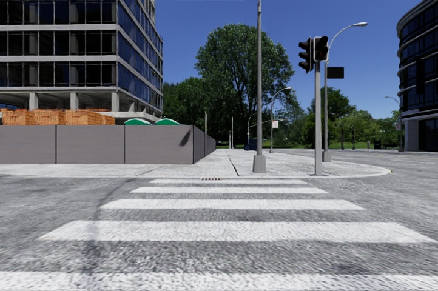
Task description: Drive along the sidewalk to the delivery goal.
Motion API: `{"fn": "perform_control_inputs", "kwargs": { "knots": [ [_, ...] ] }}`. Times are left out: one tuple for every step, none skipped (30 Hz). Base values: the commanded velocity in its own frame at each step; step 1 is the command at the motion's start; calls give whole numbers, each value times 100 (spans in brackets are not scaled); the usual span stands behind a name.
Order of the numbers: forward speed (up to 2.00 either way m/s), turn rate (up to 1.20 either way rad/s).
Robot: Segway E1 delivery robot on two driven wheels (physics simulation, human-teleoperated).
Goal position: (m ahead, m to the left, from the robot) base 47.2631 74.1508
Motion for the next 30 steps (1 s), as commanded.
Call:
{"fn": "perform_control_inputs", "kwargs": {
  "knots": [
    [200, 0],
    [200, 0],
    [200, 0],
    [200, 0],
    [200, 0],
    [200, 0],
    [200, 0],
    [200, 0],
    [200, 0],
    [200, 0],
    [200, 0],
    [200, 9],
    [200, 12],
    [200, 12],
    [200, 13],
    [200, 7],
    [200, 0],
    [200, 0],
    [200, 0],
    [200, 0],
    [200, 0],
    [200, 0],
    [200, 0],
    [200, 0],
    [200, 0],
    [200, 0],
    [200, 0],
    [200, 0],
    [200, 0],
    [200, 0]
  ]
}}
